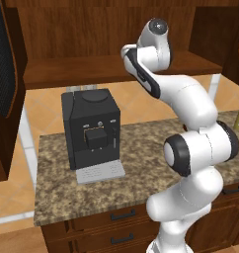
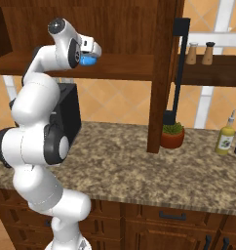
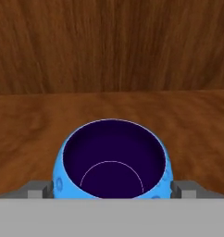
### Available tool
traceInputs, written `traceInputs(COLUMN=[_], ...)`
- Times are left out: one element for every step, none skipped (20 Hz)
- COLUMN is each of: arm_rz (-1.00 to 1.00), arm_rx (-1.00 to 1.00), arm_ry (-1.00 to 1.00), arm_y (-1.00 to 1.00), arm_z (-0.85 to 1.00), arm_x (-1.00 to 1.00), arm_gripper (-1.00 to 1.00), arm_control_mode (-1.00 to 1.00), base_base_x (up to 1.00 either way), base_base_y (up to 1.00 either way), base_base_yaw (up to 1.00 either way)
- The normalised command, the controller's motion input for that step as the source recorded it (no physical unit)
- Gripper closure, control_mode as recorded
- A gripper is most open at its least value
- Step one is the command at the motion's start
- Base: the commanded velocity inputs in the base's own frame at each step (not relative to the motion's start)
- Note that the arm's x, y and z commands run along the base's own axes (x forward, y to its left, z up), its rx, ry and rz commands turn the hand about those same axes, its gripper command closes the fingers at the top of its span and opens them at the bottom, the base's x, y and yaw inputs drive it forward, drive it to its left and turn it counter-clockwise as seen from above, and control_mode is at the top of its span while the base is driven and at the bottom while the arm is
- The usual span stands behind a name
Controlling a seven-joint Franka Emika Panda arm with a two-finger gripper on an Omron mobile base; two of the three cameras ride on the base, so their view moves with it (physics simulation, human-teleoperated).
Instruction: Gather all objects into one cabinet and sort the glasses and bowls to opposite sides.
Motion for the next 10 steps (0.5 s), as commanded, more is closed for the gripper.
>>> traceInputs(arm_rz=[0.0,0.0,0.0,0.0,0.0,0.0,0.0,0.0,0.0,0.0], arm_rx=[0.01,0.0,0.01,0.01,0.0,0.0,0.0,0.0,0.0,0.0], arm_ry=[0.05,0.05,0.05,0.04,0.04,0.04,0.02,0.0,0.0,0.0], arm_y=[0.0,0.0,0.0,0.0,0.0,0.03,0.02,0.0,0.04,0.06], arm_z=[0.0,0.0,0.0,0.0,0.0,-0.04,-0.08,-0.11,-0.11,-0.2], arm_x=[0.0,-0.03,-0.06,-0.05,0.0,0.0,0.0,0.0,0.0,0.0], arm_gripper=[-1.0,-1.0,-1.0,-1.0,-1.0,-1.0,-1.0,-1.0,-1.0,-1.0], arm_control_mode=[-1.0,-1.0,-1.0,-1.0,-1.0,-1.0,-1.0,-1.0,-1.0,-1.0], base_base_x=[0.0,0.0,0.0,0.0,0.0,0.0,0.0,0.0,0.0,0.0], base_base_y=[0.0,0.0,0.0,0.0,0.0,0.0,0.0,0.0,0.0,0.0], base_base_yaw=[0.0,0.0,0.0,0.0,0.0,0.0,0.0,0.0,0.0,0.0])
